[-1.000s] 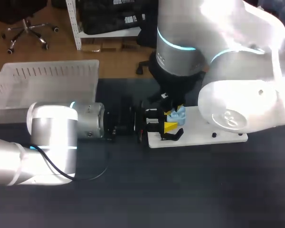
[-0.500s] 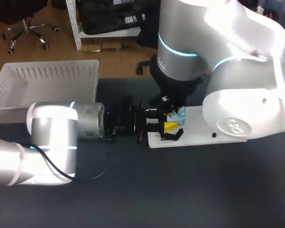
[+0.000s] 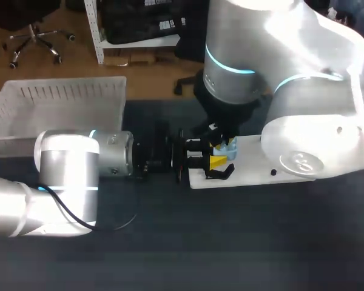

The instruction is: Pick up each earbud case from the left stands, insert the matching earbuds, close the lid, and place the case in the box.

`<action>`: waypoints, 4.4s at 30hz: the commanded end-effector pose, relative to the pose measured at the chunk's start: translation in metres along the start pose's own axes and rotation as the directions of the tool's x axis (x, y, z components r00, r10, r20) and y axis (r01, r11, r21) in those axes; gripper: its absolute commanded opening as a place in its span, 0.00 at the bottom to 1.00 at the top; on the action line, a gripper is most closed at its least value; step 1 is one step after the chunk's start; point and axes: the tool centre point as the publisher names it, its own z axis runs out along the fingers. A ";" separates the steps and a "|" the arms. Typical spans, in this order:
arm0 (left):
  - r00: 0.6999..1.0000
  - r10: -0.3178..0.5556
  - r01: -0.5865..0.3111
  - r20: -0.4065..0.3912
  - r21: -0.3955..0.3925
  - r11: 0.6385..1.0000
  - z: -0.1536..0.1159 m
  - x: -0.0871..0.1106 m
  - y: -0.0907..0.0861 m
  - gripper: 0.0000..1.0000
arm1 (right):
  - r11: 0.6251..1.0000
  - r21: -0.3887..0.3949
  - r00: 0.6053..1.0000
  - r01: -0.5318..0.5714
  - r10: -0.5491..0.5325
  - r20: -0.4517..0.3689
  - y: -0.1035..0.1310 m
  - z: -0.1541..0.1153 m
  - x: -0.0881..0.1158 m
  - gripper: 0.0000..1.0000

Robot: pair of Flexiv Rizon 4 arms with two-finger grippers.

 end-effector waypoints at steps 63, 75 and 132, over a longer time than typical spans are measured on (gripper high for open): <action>1.000 0.004 -0.004 0.002 -0.009 1.000 0.000 0.001 -0.002 0.00 | 1.000 0.009 1.000 0.020 -0.020 -0.020 0.000 0.010 -0.001 0.12; 1.000 0.004 -0.004 0.002 -0.009 1.000 0.000 0.001 -0.002 0.00 | 0.996 -0.090 1.000 -0.018 0.020 0.020 -0.009 -0.020 -0.002 0.75; 0.997 0.024 -0.035 -0.075 -0.156 0.987 -0.060 -0.009 0.007 0.00 | 0.854 -0.105 0.852 -0.509 0.518 0.075 -0.135 -0.022 0.014 1.00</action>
